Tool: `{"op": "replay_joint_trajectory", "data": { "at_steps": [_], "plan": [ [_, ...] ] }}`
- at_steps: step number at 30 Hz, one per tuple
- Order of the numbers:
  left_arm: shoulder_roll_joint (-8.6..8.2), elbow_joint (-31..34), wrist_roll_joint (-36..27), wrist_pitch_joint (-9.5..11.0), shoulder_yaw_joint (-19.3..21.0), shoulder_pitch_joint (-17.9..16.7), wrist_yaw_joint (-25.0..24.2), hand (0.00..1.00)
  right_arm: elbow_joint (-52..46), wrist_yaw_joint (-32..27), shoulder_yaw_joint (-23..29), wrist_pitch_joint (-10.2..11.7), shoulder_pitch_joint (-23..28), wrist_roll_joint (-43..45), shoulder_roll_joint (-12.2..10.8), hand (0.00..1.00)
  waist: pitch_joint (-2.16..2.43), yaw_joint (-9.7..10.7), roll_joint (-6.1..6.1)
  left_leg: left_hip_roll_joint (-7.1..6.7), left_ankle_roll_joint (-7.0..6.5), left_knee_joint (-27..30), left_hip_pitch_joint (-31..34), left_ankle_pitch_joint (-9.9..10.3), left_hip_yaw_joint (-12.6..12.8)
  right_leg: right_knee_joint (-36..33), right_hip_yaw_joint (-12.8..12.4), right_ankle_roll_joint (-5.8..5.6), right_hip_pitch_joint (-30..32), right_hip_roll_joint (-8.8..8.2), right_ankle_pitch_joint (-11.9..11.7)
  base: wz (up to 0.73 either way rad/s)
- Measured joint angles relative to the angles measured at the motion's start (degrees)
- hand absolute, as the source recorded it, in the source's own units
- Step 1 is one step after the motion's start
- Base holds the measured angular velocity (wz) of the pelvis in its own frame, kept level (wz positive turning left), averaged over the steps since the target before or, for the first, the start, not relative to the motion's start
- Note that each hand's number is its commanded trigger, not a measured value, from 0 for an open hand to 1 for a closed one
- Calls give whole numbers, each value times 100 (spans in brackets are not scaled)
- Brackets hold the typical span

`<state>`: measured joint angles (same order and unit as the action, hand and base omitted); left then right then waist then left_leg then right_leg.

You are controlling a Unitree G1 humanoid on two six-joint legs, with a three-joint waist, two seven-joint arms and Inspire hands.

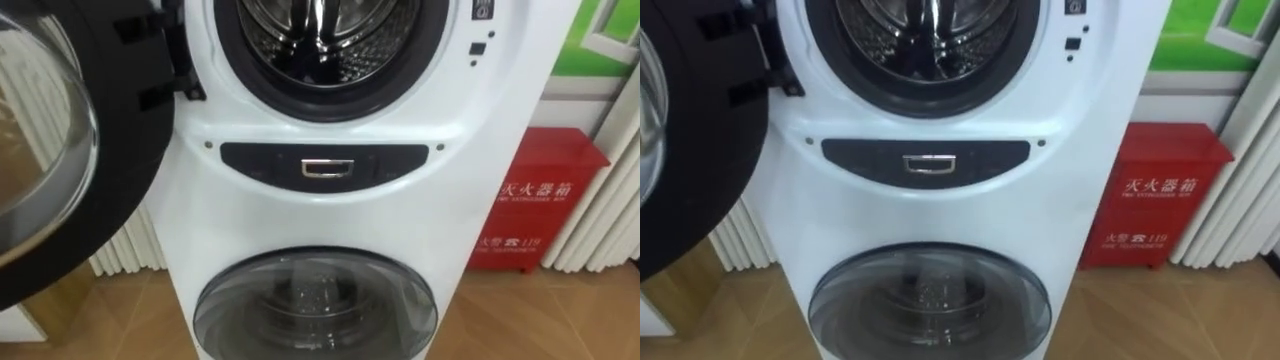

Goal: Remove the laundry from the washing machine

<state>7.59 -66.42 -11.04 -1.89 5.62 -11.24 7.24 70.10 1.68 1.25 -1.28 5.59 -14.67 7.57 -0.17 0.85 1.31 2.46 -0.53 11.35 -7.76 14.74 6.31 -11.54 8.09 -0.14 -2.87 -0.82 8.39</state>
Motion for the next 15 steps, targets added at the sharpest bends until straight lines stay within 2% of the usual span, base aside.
{"op": "replay_joint_trajectory", "data": {
  "at_steps": [2,6,9,13,15],
  "plan": [
    [-12,-2,-79,-7,100,-9,0,0,-12,19,3,0,-1,143,3,0,15,-82,20,13,9,-6,-25,-3,-6,-1,-12,17,-5,15,24,-7],
    [-19,-44,-570,1,111,-73,-1,0,-36,19,6,2,-41,150,4,0,2,-163,19,14,10,-10,-66,-3,-37,-1,-7,19,-20,13,28,-4],
    [-23,-58,-923,3,311,-87,-1,0,-127,-34,32,24,-13,152,4,0,-8,-253,14,4,9,-60,-86,-3,-65,5,-6,11,-36,7,33,2],
    [-3,-51,-1958,-1,1038,-176,9,0,-154,-198,458,39,-5,208,8,0,-21,-308,25,-17,7,-114,-92,-3,-85,7,-13,-9,-33,-5,45,2],
    [37,34,-2134,-13,1459,-178,56,0,-139,-194,712,47,2,330,17,0,-22,-305,0,-18,6,-121,-77,-1,-107,24,-9,-10,-32,-1,45,6]
  ]
}}
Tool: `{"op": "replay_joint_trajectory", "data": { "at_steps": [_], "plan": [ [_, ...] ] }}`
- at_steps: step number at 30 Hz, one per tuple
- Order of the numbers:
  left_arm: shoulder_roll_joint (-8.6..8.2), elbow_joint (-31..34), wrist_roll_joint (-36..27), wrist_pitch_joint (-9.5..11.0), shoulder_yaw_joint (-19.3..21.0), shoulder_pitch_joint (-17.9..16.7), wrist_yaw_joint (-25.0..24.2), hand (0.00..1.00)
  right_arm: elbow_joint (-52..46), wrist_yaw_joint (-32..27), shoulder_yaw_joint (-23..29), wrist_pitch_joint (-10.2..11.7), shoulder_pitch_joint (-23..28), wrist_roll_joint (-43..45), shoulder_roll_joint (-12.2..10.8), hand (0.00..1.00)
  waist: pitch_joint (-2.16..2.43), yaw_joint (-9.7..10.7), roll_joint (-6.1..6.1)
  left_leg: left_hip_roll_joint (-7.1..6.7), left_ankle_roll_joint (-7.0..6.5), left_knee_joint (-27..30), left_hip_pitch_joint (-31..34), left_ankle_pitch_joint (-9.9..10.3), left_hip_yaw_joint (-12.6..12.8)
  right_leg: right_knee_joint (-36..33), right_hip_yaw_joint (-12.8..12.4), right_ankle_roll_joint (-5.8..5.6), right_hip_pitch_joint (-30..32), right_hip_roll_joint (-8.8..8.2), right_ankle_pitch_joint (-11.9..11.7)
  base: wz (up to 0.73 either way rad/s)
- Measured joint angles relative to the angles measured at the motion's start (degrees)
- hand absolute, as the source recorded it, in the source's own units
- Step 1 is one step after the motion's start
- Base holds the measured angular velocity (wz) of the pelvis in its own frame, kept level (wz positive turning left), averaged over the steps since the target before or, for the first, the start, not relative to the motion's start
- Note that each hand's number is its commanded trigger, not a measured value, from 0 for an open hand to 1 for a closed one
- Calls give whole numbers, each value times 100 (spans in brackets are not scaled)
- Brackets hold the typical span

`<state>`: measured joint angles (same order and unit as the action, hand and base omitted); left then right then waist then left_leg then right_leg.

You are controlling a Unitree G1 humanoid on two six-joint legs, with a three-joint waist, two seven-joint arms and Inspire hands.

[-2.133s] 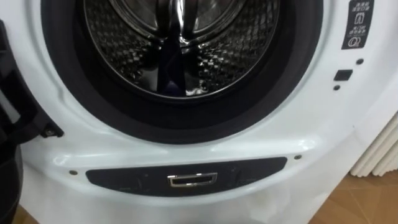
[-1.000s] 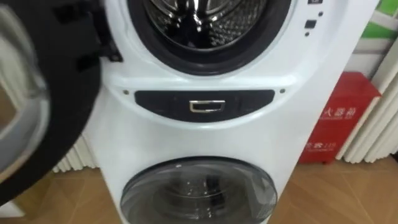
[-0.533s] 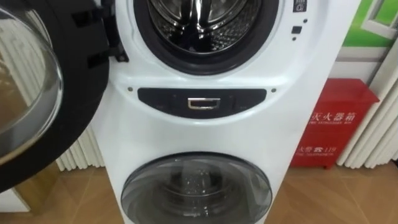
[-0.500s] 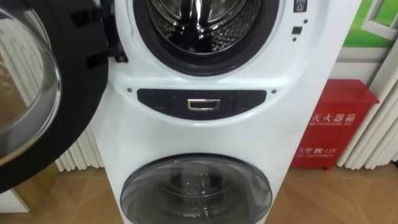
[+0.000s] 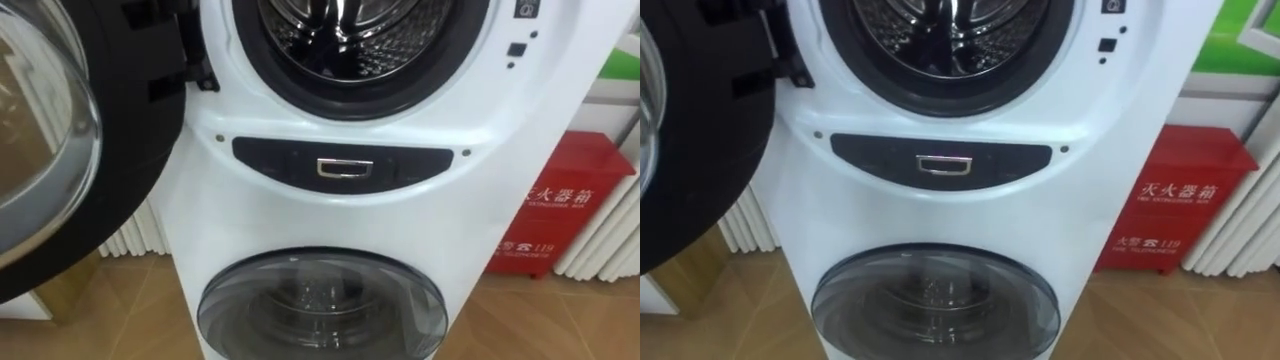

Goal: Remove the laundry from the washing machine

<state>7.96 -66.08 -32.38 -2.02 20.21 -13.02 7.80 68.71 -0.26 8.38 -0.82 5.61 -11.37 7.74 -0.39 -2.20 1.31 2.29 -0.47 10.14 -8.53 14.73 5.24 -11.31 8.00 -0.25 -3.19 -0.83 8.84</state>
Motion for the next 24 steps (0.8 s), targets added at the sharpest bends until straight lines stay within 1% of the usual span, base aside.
{"op": "replay_joint_trajectory", "data": {
  "at_steps": [2,3,4,5,6,7,8,9,10,11,12,13,14,15,16,17,19,21,22,23,24],
  "plan": [
    [180,20,-260,-2,396,56,87,0,-14,21,198,2,75,41,108,0,4,-9,-94,-2,1,-59,10,1,-68,68,2,-4,11,11,-11,10],
    [239,23,-356,-1,469,72,89,0,-17,27,214,4,93,43,149,0,4,-15,-127,-1,1,-65,12,1,-71,67,3,-4,12,11,-11,0],
    [349,94,-492,0,675,99,91,0,-46,41,310,10,140,51,228,0,11,-75,-225,0,1,-67,14,0,-69,65,3,-3,4,15,-11,0],
    [484,192,-599,-4,788,177,85,0,-86,39,440,24,206,90,309,0,14,-110,-311,-1,1,-48,21,-1,-66,59,1,-1,-1,16,-12,0],
    [554,293,-651,-3,854,217,79,0,-119,39,483,25,240,129,356,0,11,-128,-355,-3,1,-38,26,-1,-69,52,-3,-1,15,12,-12,0],
    [720,482,-748,27,911,267,78,0,-144,32,544,50,252,244,433,0,21,-141,-381,-4,2,-36,40,-3,-74,51,8,-1,23,11,-12,4],
    [919,553,-750,104,921,372,75,0,-166,29,649,113,250,309,476,0,10,-139,-501,-3,5,-36,48,-7,-82,57,13,-1,18,11,-12,0],
    [1015,567,-745,145,921,439,71,0,-196,28,708,151,259,340,490,0,17,-136,-528,-3,5,-36,49,-8,-83,58,14,-1,18,11,-12,0],
    [1203,625,-744,176,925,555,71,0,-345,32,797,218,305,443,499,0,19,-135,-546,-3,4,-31,77,-8,-84,63,15,-2,32,10,-12,0],
    [1380,758,-743,177,932,669,69,0,-514,46,863,278,358,505,500,0,34,-140,-619,-6,4,-26,105,-9,-85,62,20,-3,55,4,-11,0],
    [1465,838,-741,180,944,721,68,0,-560,44,872,288,372,505,509,0,22,-136,-596,-8,3,-27,124,-9,-84,58,13,-5,84,4,-10,0],
    [1600,1071,-736,181,1038,831,66,0,-599,47,875,304,430,515,538,0,63,-138,-660,-9,3,-10,165,-10,-83,58,2,-5,123,5,-10,0],
    [1705,1298,-735,209,1151,961,62,0,-624,46,876,339,478,521,556,0,58,-170,-656,-8,3,8,177,-10,-83,58,7,-5,127,5,-10,0],
    [1778,1373,-745,228,1169,1017,57,0,-626,46,876,346,493,515,562,0,59,-185,-654,-6,3,11,176,-10,-84,56,5,-5,124,7,-10,0],
    [1943,1469,-742,234,1179,1128,57,0,-643,46,877,348,509,510,566,0,64,-230,-655,-1,4,12,169,-10,-87,55,20,-4,116,14,-10,-3],
    [2091,1565,-736,234,1179,1231,60,0,-646,44,877,376,520,520,575,0,66,-233,-645,1,4,12,167,-10,-94,59,26,-4,111,17,-10,0],
    [2227,1783,-736,232,1177,1363,63,0,-647,39,878,402,596,493,602,0,65,-268,-645,-1,4,-14,120,-10,-92,62,16,-4,87,17,-10,-3],
    [2310,2213,-739,231,1178,1371,67,0,-646,39,882,403,705,538,605,0,53,-271,-665,-2,4,-39,76,-10,-94,77,20,-5,45,16,-10,-2],
    [2397,2495,-735,231,1178,1372,75,0,-649,37,925,402,742,578,605,0,55,-284,-660,-3,4,-46,57,-10,-93,80,13,-5,35,17,-11,0],
    [2559,2612,-737,224,1179,1421,75,0,-670,17,999,400,741,720,606,0,57,-281,-658,-3,4,-47,46,-10,-91,80,6,-5,33,18,-11,0],
    [2654,2621,-706,193,1165,1464,96,0,-700,10,1035,399,751,747,606,0,55,-280,-661,-3,4,-47,44,-10,-91,80,7,-5,30,18,-11,-3]
  ]
}}
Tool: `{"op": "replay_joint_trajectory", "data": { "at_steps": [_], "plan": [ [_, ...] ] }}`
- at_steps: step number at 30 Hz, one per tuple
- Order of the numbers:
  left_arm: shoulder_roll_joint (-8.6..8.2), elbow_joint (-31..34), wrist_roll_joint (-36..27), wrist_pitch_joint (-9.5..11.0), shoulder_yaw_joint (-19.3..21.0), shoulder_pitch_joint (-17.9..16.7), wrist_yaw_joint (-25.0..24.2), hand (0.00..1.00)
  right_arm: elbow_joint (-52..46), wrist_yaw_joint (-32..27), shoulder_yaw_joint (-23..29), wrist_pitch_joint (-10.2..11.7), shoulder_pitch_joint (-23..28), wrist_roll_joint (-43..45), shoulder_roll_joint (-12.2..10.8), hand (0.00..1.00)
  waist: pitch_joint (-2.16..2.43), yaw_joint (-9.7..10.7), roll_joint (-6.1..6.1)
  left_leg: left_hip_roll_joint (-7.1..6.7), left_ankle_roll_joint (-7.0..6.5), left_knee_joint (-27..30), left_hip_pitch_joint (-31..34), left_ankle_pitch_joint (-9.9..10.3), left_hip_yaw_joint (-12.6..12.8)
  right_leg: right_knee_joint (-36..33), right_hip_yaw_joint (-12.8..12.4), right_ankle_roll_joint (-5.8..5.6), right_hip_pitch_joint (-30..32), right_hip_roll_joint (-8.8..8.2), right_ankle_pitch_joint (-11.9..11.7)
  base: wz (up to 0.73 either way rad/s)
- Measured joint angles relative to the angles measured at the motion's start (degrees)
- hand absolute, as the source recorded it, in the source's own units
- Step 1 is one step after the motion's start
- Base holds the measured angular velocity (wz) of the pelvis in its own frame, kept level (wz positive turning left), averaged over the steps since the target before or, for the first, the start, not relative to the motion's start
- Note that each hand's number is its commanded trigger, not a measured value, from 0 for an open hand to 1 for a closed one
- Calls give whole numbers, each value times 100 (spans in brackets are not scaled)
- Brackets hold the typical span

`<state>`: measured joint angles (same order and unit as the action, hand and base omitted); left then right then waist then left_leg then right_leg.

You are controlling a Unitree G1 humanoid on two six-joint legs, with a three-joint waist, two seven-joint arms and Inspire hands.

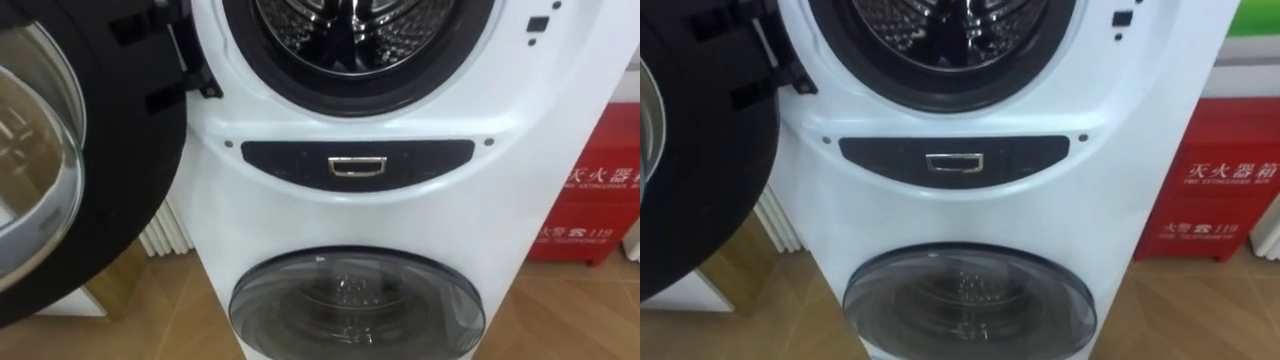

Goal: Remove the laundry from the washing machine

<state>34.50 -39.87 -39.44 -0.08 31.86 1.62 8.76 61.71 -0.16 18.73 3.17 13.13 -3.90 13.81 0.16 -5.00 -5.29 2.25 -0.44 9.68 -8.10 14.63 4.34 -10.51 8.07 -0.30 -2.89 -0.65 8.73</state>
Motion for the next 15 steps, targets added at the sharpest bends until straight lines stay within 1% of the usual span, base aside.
{"op": "replay_joint_trajectory", "data": {
  "at_steps": [1,3,5,6,8,9,11,13,15],
  "plan": [
    [119,4,24,-70,1,17,83,0,-68,-27,37,0,66,-3,1,0,-4,-4,3,1,0,-2,-1,0,6,0,-10,0,1,2,0,0],
    [177,116,70,-123,2,122,172,0,-210,-59,40,-7,177,1,5,0,-5,-65,0,1,0,-2,-4,0,22,-9,-17,0,3,3,0,0],
    [314,527,159,-245,77,147,240,0,-308,-59,66,-9,243,91,7,0,-4,-146,3,1,0,-3,-3,0,22,-8,-25,-1,2,5,-1,0],
    [354,592,161,-249,116,148,264,0,-332,-60,67,-5,274,170,8,0,-4,-152,4,1,0,-3,0,0,22,-8,-23,-2,2,5,-2,9],
    [547,835,172,-245,187,147,415,0,-346,-44,98,-3,332,277,9,0,-5,-194,0,0,0,1,10,0,1,-12,-2,-3,-6,-4,-2,12],
    [596,888,170,-245,187,147,458,0,-347,-40,97,-3,331,295,9,0,-3,-208,-6,0,0,6,16,0,-10,-15,3,-3,-6,-5,-2,11],
    [759,958,168,-235,187,172,580,0,-388,-13,92,-6,332,337,9,0,-4,-209,-30,-2,0,26,50,0,-62,-22,80,-1,-5,-14,-3,12],
    [777,1093,175,-240,229,176,718,0,-440,27,82,-9,369,355,9,0,-2,-187,-45,-3,1,67,69,1,-122,-25,137,2,-28,-19,-5,15],
    [777,1311,172,-238,221,175,844,0,-436,47,55,-19,391,369,9,0,-5,-169,-28,-7,2,86,79,1,-187,-35,171,2,-55,-30,-5,20]
  ]
}}
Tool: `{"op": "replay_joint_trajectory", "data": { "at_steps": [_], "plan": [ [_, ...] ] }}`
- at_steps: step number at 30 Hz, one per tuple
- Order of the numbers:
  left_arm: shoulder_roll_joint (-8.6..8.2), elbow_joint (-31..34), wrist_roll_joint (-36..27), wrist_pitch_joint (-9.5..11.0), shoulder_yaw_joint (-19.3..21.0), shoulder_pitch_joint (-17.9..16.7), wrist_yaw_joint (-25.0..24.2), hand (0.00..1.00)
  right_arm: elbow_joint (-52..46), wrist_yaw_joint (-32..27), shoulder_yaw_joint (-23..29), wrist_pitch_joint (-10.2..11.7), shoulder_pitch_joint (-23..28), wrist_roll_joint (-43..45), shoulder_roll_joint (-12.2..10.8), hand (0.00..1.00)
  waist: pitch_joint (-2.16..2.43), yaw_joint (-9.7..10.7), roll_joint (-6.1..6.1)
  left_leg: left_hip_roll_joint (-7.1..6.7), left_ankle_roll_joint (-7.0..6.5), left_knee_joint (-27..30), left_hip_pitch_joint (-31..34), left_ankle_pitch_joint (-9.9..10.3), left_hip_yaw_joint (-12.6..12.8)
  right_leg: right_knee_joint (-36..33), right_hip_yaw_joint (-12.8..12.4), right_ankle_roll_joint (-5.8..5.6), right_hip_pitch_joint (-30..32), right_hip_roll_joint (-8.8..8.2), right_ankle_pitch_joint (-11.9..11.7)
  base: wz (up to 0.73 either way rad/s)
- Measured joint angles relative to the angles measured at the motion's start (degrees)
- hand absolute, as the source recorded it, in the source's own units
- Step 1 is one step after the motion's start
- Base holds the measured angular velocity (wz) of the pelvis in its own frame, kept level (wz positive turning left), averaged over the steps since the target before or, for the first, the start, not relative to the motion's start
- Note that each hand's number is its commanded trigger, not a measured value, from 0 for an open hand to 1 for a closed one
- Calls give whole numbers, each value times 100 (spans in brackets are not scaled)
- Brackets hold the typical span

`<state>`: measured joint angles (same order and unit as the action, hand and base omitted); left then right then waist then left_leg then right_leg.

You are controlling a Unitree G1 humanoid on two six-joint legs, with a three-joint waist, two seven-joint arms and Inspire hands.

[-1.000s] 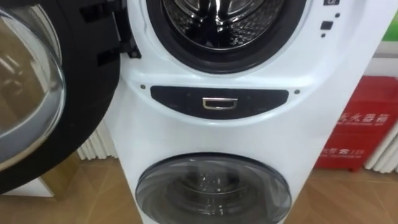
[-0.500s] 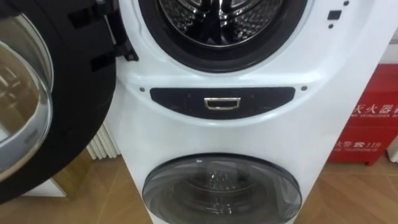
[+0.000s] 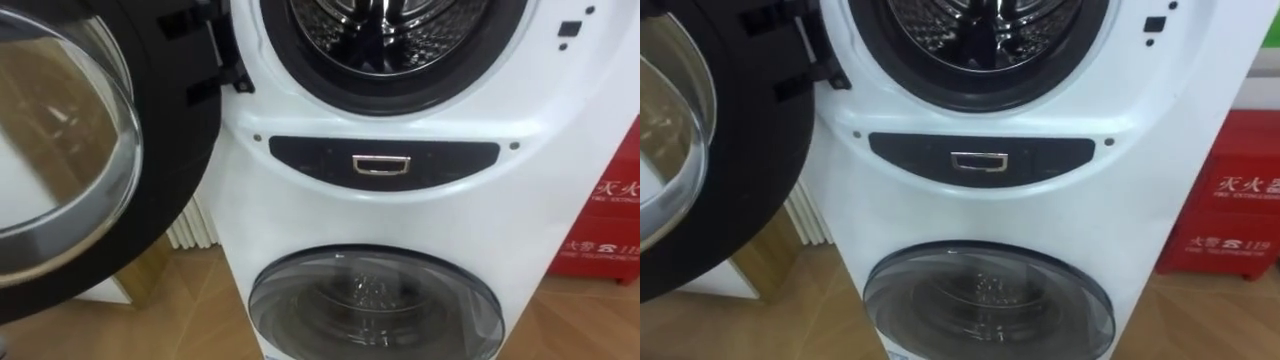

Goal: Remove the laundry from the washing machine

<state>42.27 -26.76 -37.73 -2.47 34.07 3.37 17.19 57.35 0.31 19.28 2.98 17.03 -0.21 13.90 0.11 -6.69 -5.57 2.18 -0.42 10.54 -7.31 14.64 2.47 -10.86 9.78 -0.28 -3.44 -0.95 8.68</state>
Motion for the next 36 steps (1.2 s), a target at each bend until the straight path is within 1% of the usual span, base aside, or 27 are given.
{"op": "replay_joint_trajectory", "data": {
  "at_steps": [3,4,5,6,7,8,9,10,11,12,13,14,15,17,18,19,20,21,22,23,27,28,30,31,32,34,36],
  "plan": [
    [-57,336,8,-3,56,-42,159,0,23,62,-19,-19,3,-40,-5,0,-8,-2,15,-11,0,28,-15,0,-62,13,54,0,-58,-5,0,11],
    [-183,661,83,-2,91,-92,228,0,23,101,-74,-20,5,-44,-12,0,-23,0,43,-23,0,24,-13,0,-119,20,90,0,-62,-20,0,22],
    [-387,1011,228,5,190,-165,242,0,23,178,-104,-62,5,-46,-18,0,-31,2,80,-46,-6,17,6,-5,-180,8,149,-12,-54,-50,8,24],
    [-512,1200,317,18,229,-227,248,0,22,214,-112,-69,1,-43,-17,0,-32,4,86,-58,-13,20,12,-9,-204,4,163,-18,-53,-64,11,24],
    [-781,1607,507,33,278,-451,277,0,25,268,-118,-89,-1,-51,-18,0,-30,51,105,-89,-31,32,10,-20,-258,8,207,-32,-62,-97,20,23],
    [-1081,2077,706,41,265,-733,301,0,25,296,-207,-115,-19,-48,-22,0,-42,90,142,-113,-53,46,20,-36,-286,2,183,-48,-73,-118,27,24],
    [-1230,2303,758,51,238,-879,302,0,20,304,-280,-118,-77,-51,-28,0,-42,112,168,-120,-62,44,39,-44,-298,-3,169,-55,-78,-128,28,28],
    [-1522,2686,901,62,109,-1150,300,0,21,332,-455,-128,-110,-51,-46,0,-43,172,236,-145,-78,62,73,-57,-355,-13,196,-68,-79,-159,35,22],
    [-1847,3070,996,61,-43,-1415,288,0,11,375,-579,-135,-143,-48,-79,0,-56,198,299,-164,-84,75,94,-69,-370,-30,225,-80,-61,-180,42,18],
    [-1999,3222,1019,60,-144,-1533,260,0,6,397,-638,-137,-163,-48,-95,0,-55,207,335,-171,-84,71,119,-68,-375,-35,227,-83,-46,-186,44,11],
    [-2230,3414,1043,60,-400,-1681,197,0,9,437,-695,-155,-239,-56,-159,0,-62,247,403,-184,-87,86,166,-70,-415,-37,250,-86,-36,-197,46,9],
    [-2397,3466,1035,63,-680,-1742,54,0,12,462,-700,-167,-290,-107,-243,0,-84,285,465,-184,-89,94,168,-75,-423,-37,252,-86,-44,-199,46,8],
    [-2482,3463,1029,61,-783,-1784,-21,0,12,471,-723,-164,-313,-167,-279,0,-88,313,486,-181,-89,100,167,-75,-422,-37,250,-86,-42,-196,45,0],
    [-2801,3463,1029,62,-1243,-1890,-322,0,11,483,-813,-149,-350,-231,-372,0,-79,354,539,-181,-89,94,177,-74,-402,-24,175,-81,-43,-180,43,-11],
    [-2851,3463,1032,62,-1340,-1911,-411,0,8,480,-817,-149,-351,-232,-392,0,-79,355,546,-180,-89,91,179,-74,-386,-20,158,-80,-33,-176,42,-16],
    [-2935,3463,1034,70,-1501,-1964,-614,0,1,465,-820,-149,-314,-211,-432,0,-73,359,555,-174,-89,96,170,-75,-352,-8,145,-79,-25,-168,39,-11],
    [-3053,3469,1038,92,-1685,-2017,-791,0,6,459,-821,-150,-272,-210,-462,0,-70,350,560,-170,-90,98,169,-74,-335,0,136,-82,-25,-165,34,-8],
    [-3107,3470,1038,92,-1747,-2020,-844,0,13,459,-826,-150,-266,-211,-472,0,-69,348,561,-169,-90,97,168,-74,-332,0,135,-83,-23,-165,33,-4],
    [-3206,3469,1036,93,-1760,-2030,-964,0,27,460,-856,-149,-272,-213,-484,0,-67,347,564,-165,-90,96,166,-74,-323,0,135,-82,-20,-162,32,0],
    [-3248,3469,979,99,-1824,-2034,-1007,0,36,444,-909,-141,-280,-247,-491,0,-58,353,577,-160,-90,93,161,-75,-322,5,139,-82,-28,-160,32,0],
    [-3262,3469,981,124,-1990,-2035,-1063,0,81,403,-1187,-107,-385,-250,-516,0,-58,348,578,-155,-89,89,167,-75,-323,6,172,-81,-30,-165,30,2],
    [-3272,3469,981,136,-2060,-2035,-1064,0,83,397,-1271,-108,-428,-256,-532,0,-46,348,594,-155,-90,82,167,-75,-324,5,185,-81,-34,-168,25,4],
    [-3276,3468,982,143,-2149,-2035,-1087,0,83,406,-1365,-108,-466,-261,-560,0,-55,363,575,-155,-90,67,172,-75,-327,5,196,-81,-47,-170,22,2],
    [-3277,3460,973,167,-2224,-2038,-1122,0,81,405,-1401,-108,-508,-296,-575,0,-44,369,587,-155,-89,55,172,-75,-326,7,195,-82,-52,-169,19,0],
    [-3277,3422,970,240,-2340,-2040,-1125,0,81,403,-1472,-107,-523,-413,-571,0,-48,381,568,-156,-90,53,167,-75,-323,11,192,-84,-56,-168,13,0],
    [-3277,3277,967,326,-2539,-2040,-1152,0,79,401,-1567,-104,-534,-523,-568,0,-39,398,547,-156,-90,49,156,-75,-299,11,170,-86,-57,-166,10,-6],
    [-3278,3054,967,340,-2730,-2041,-1179,0,80,407,-1620,-104,-543,-656,-576,0,-38,466,504,-154,-90,34,143,-75,-276,14,151,-86,-52,-162,9,-7]
  ]
}}
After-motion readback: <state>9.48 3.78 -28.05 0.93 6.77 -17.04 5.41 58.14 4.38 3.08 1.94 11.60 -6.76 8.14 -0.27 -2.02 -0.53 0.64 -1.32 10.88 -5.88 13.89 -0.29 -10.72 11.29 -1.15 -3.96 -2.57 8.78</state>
